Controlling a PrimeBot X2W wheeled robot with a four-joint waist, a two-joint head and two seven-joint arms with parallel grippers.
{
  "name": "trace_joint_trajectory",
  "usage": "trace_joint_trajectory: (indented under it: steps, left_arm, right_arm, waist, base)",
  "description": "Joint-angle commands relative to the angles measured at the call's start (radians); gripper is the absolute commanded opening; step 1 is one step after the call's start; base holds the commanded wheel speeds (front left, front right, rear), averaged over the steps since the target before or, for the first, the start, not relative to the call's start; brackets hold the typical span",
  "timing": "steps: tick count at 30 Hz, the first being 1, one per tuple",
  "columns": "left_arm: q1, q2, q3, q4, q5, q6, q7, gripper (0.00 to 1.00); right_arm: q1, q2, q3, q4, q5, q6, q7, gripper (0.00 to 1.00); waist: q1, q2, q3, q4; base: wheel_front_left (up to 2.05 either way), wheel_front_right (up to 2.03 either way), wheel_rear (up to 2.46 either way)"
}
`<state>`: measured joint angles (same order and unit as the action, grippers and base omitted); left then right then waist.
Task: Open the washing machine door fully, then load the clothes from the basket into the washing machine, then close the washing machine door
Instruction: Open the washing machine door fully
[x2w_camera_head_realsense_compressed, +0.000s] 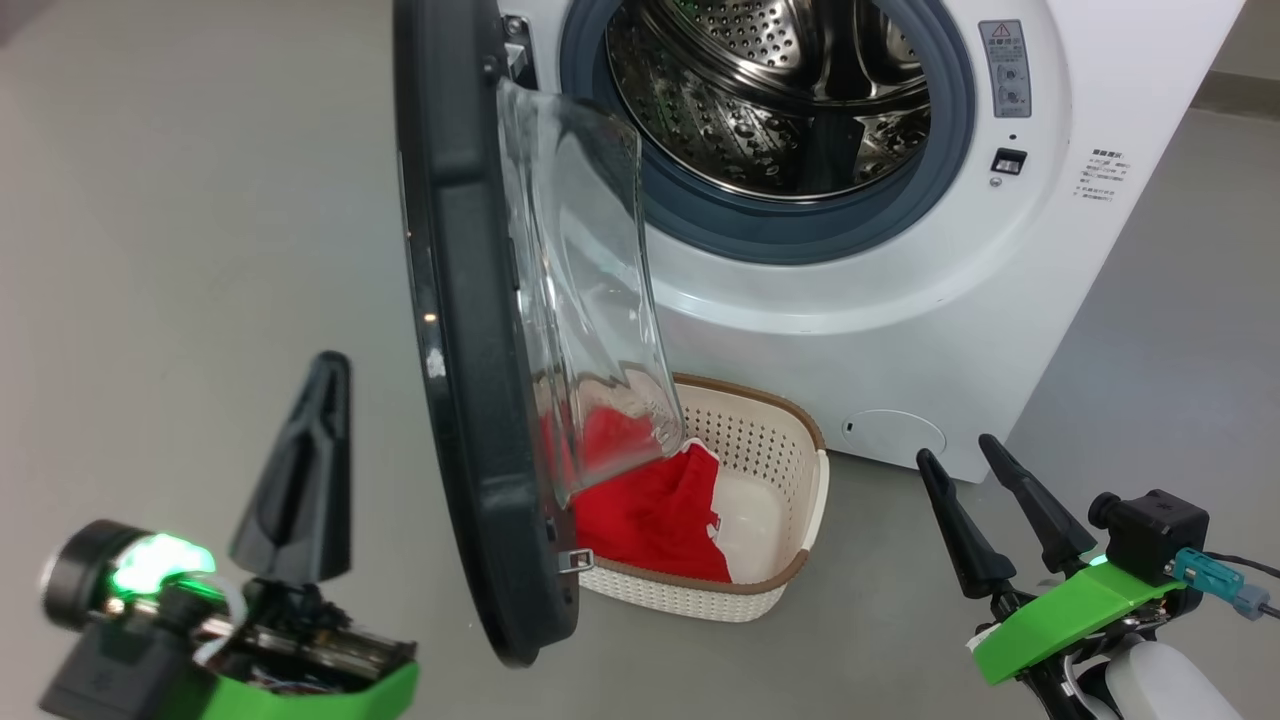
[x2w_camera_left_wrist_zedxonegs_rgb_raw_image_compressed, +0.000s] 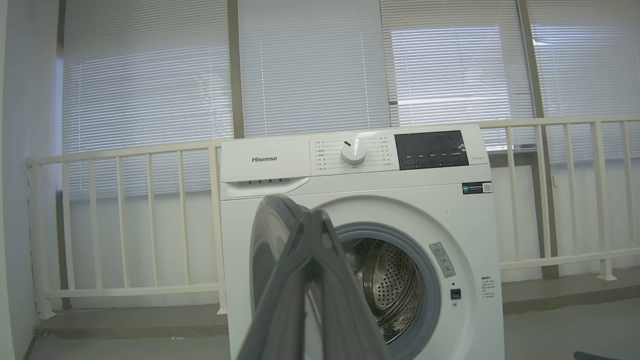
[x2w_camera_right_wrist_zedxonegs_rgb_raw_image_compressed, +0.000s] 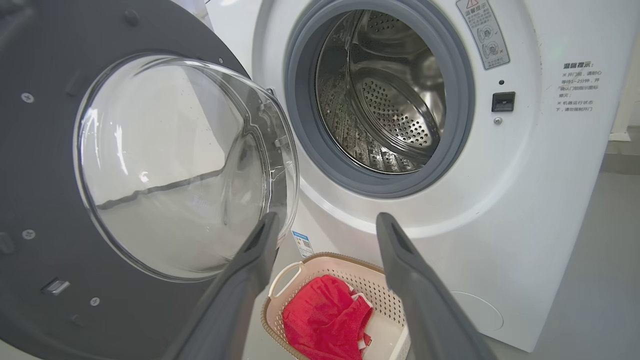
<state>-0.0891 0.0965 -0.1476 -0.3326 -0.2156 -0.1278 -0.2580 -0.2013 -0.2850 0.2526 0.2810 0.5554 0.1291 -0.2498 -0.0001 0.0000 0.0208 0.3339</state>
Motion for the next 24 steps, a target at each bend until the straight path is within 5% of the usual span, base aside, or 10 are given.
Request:
trace_joint_trajectory:
  steps: [1, 12, 24]
  left_arm:
    - [-0.028, 0.021, 0.021, -0.031, -0.006, -0.003, -0.002, 0.0]
    - [-0.007, 0.031, -0.156, -0.01, -0.047, -0.003, 0.034, 0.0]
    - [0.02, 0.024, -0.246, 0.151, -0.094, -0.003, 0.053, 0.0]
  right_arm:
    - [-0.002, -0.004, 0.017, -0.024, -0.002, 0.002, -0.012, 1.0]
    - [-0.012, -0.007, 0.02, -0.027, -0.003, 0.002, -0.012, 1.0]
    - [-0.023, -0.01, 0.021, -0.024, -0.003, 0.002, -0.012, 1.0]
  waist:
    - [0.0001, 0.0, 0.002, -0.002]
    - [0.0001, 0.0, 0.022, -0.03]
    - [0.0001, 0.0, 0.037, -0.046]
  base:
    - [0.0, 0.0, 0.0]
    - [0.0, 0.0, 0.0]
    - [0.0, 0.0, 0.0]
